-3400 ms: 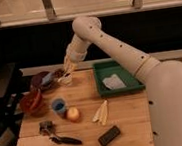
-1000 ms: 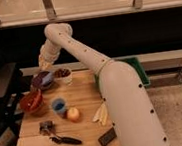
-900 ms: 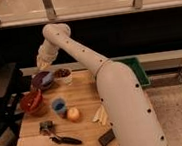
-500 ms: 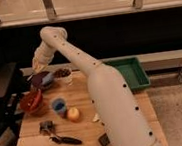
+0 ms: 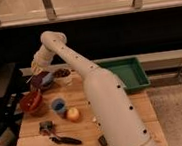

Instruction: Place fork in purple bowl

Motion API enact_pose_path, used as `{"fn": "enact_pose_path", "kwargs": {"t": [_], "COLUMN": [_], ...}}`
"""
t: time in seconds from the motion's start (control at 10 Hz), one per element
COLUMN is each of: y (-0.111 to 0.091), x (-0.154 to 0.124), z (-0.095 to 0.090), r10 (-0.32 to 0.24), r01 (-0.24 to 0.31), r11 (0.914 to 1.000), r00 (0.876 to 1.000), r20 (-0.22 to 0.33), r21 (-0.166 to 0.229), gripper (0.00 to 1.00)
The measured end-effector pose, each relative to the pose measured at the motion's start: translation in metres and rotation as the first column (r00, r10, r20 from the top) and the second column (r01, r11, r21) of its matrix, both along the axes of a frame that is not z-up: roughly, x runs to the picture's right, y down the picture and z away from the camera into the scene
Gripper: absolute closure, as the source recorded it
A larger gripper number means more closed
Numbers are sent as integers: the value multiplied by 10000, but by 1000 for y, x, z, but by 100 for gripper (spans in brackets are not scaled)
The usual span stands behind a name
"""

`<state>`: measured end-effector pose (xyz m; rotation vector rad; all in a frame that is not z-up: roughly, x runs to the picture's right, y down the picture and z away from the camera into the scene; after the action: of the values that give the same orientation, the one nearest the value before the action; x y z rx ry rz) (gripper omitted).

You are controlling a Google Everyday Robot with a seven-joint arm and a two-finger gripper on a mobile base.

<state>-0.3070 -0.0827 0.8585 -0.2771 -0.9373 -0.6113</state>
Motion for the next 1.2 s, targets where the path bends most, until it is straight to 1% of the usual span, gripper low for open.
{"fn": "enact_pose_path", "kwargs": {"t": [0.1, 0.2, 0.4, 0.6, 0.7, 0.8, 0.9, 1.2], "y": [2, 4, 16, 23, 23, 24, 22, 16], "x": [-4, -6, -11, -11, -11, -10, -8, 10], "z": [5, 9, 26, 41, 46, 52, 56, 69], "r10": [-82, -150, -327, -360, -377, -364, -288, -71], "r01": [82, 150, 326, 354, 366, 347, 263, 15], "r11": [10000, 9999, 9994, 9991, 9989, 9987, 9988, 9988], "r00": [10000, 9999, 9994, 9990, 9986, 9982, 9976, 9938], "r20": [14, -1, -84, -272, -364, -478, -630, -1113], "r21": [48, 45, -88, -245, -308, -363, -406, -499], "gripper": [96, 90, 68, 49, 39, 31, 27, 27]}}
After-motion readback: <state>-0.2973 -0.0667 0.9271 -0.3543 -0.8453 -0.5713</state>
